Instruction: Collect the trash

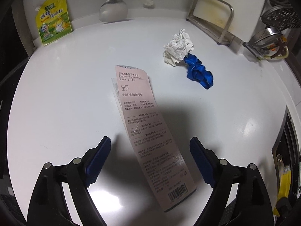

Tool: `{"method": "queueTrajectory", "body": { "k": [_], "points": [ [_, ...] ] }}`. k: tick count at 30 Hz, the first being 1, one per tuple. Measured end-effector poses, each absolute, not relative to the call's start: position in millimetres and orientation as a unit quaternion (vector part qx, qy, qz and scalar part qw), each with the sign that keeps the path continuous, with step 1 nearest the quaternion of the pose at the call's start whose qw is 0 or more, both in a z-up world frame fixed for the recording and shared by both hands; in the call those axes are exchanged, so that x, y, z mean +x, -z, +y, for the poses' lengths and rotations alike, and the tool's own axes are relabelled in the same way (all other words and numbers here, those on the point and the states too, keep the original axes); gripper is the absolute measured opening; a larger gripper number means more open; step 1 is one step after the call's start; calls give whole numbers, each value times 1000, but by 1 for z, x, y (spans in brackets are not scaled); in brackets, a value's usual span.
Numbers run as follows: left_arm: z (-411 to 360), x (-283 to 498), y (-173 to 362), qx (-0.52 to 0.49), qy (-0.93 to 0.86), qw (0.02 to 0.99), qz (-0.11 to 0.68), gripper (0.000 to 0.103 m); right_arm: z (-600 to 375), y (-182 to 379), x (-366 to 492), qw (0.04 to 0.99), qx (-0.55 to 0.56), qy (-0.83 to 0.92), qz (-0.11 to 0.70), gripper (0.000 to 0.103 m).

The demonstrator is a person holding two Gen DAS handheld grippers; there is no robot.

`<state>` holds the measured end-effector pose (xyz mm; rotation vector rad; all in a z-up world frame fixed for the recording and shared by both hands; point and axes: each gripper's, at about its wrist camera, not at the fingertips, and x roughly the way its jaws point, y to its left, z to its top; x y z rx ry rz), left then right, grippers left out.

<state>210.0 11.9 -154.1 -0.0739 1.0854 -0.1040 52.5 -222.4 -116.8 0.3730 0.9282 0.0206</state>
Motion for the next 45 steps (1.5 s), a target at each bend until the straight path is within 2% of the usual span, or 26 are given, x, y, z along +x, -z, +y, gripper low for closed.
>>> {"method": "queueTrajectory", "body": {
  "k": [12, 14, 17, 19, 31, 45],
  "points": [
    [-8, 218, 170, 5, 10, 854, 521, 84, -231, 118, 57, 876, 188, -2, 445, 73],
    [-10, 216, 169, 5, 9, 857, 515, 77, -231, 118, 59, 874, 188, -2, 447, 73],
    [-16, 214, 165, 12, 21, 861, 508, 54, -230, 120, 62, 873, 186, -3, 451, 73],
    [-19, 213, 164, 15, 27, 860, 510, 52, -229, 120, 63, 872, 185, -5, 452, 73],
    [2, 205, 156, -1, 38, 856, 516, 50, -220, 119, 70, 873, 179, -21, 453, 73],
    [27, 166, 111, 6, 54, 874, 483, 50, -207, 110, 69, 878, 162, -51, 447, 73]
  ]
}}
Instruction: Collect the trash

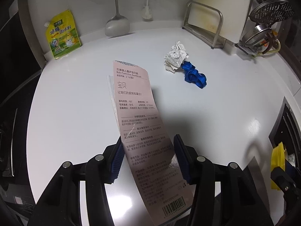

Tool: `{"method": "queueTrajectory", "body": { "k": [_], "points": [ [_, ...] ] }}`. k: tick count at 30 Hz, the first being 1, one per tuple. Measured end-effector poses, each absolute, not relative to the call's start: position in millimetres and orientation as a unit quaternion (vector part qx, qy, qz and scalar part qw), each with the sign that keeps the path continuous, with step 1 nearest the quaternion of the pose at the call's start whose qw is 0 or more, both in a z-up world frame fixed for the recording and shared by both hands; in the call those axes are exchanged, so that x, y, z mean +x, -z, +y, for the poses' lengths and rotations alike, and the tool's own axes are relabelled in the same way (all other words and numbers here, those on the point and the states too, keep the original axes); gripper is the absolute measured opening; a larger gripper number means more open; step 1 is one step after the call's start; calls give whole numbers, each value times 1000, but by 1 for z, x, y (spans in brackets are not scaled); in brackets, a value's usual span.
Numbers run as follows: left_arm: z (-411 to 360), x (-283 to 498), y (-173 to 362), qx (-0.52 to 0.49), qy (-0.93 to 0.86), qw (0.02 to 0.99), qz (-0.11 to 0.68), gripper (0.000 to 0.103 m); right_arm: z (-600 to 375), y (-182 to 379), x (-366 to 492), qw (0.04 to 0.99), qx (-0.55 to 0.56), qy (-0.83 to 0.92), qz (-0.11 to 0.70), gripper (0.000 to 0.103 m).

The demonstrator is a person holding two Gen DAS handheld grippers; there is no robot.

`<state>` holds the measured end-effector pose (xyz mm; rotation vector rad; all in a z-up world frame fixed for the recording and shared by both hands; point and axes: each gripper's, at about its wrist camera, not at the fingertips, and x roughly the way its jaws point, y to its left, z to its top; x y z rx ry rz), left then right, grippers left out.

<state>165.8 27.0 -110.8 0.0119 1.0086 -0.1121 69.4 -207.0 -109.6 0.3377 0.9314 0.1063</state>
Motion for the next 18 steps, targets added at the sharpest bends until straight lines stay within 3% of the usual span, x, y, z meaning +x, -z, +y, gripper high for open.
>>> {"method": "queueTrajectory", "body": {
  "k": [16, 17, 18],
  "points": [
    [26, 82, 85, 16, 85, 877, 473, 48, -203, 96, 18, 880, 142, -75, 446, 73],
    [25, 77, 84, 15, 87, 877, 473, 47, -204, 96, 14, 880, 142, -74, 446, 73],
    [23, 71, 83, 15, 89, 877, 471, 32, -205, 96, 8, 880, 141, -75, 447, 73]
  ]
}}
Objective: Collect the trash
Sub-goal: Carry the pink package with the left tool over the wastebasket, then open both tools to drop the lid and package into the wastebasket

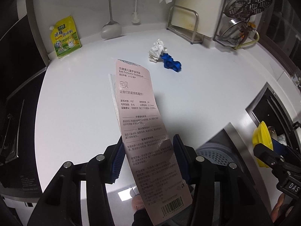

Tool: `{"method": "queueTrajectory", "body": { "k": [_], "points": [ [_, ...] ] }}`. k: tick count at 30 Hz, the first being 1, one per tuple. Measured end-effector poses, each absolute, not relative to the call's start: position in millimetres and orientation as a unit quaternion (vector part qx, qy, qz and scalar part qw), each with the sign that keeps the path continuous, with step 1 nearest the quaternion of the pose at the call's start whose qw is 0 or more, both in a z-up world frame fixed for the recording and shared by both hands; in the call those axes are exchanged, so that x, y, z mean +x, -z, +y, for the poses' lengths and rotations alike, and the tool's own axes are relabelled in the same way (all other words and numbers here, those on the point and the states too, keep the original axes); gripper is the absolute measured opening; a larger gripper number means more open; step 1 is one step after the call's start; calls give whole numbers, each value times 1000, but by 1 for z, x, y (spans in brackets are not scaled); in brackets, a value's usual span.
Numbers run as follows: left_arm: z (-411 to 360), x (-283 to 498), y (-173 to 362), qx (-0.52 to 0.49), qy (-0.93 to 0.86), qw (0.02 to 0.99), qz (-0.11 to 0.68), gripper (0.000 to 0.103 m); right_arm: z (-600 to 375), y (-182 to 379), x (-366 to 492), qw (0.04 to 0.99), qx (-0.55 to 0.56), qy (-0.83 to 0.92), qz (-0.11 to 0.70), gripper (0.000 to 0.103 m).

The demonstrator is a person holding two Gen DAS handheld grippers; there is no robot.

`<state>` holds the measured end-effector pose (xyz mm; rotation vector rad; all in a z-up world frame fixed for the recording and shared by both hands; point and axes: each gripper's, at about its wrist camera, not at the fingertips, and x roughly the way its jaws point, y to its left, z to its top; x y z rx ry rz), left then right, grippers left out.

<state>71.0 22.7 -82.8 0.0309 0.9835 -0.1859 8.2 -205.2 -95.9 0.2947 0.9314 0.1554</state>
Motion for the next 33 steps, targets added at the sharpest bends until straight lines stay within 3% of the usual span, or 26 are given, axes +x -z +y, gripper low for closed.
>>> {"method": "queueTrajectory", "body": {
  "k": [1, 11, 30, 33],
  "points": [
    [20, 67, 83, 14, 98, 873, 477, 15, -206, 96, 3, 880, 141, -75, 448, 73],
    [-8, 22, 116, 14, 118, 858, 499, 10, -213, 101, -38, 876, 129, -77, 458, 73],
    [-14, -27, 152, -4, 123, 833, 539, 10, -207, 145, -68, 843, 125, -107, 513, 74],
    [-14, -30, 151, -2, 120, 834, 538, 25, -209, 144, -69, 842, 128, -106, 513, 74]
  ]
}}
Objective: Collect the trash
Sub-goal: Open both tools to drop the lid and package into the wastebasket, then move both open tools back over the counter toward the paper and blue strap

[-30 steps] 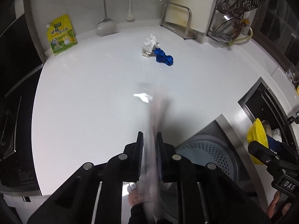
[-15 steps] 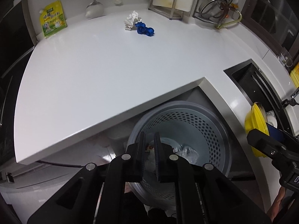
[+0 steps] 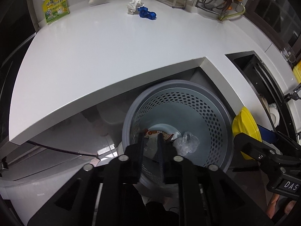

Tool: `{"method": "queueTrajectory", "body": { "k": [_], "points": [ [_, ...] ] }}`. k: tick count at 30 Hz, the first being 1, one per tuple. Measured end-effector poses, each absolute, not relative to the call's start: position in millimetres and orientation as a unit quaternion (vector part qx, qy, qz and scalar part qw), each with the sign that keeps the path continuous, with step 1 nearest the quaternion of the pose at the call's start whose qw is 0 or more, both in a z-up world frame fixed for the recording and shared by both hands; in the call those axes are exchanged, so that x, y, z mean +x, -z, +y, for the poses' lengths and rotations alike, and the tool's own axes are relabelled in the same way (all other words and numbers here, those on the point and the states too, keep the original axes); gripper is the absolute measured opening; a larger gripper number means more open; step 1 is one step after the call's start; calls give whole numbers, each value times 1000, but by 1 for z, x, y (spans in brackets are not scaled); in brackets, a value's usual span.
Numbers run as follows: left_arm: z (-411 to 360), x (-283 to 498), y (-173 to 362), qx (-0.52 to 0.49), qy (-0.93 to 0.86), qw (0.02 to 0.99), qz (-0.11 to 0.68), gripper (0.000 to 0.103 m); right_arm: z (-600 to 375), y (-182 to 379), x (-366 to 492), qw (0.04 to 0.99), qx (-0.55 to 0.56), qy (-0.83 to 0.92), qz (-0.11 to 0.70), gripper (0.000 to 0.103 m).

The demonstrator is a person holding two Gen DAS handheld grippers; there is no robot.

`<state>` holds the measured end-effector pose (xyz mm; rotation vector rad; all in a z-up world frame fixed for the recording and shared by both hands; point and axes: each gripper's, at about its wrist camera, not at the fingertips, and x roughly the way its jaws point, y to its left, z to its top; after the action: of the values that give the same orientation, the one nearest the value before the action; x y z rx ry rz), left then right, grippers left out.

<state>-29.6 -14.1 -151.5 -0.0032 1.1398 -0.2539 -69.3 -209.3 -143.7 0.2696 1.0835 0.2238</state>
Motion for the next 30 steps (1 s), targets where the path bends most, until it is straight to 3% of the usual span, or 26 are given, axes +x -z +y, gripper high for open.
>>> {"method": "queueTrajectory", "body": {
  "k": [2, 3, 30],
  "points": [
    [-14, -33, 149, 1, 113, 838, 534, 50, -211, 144, -69, 840, 134, -106, 515, 74],
    [-14, -34, 148, 0, 110, 841, 531, 54, -213, 144, -70, 840, 135, -104, 515, 75],
    [-19, -36, 127, 3, 104, 853, 512, 62, -223, 132, -74, 848, 138, -96, 503, 78]
  ]
}}
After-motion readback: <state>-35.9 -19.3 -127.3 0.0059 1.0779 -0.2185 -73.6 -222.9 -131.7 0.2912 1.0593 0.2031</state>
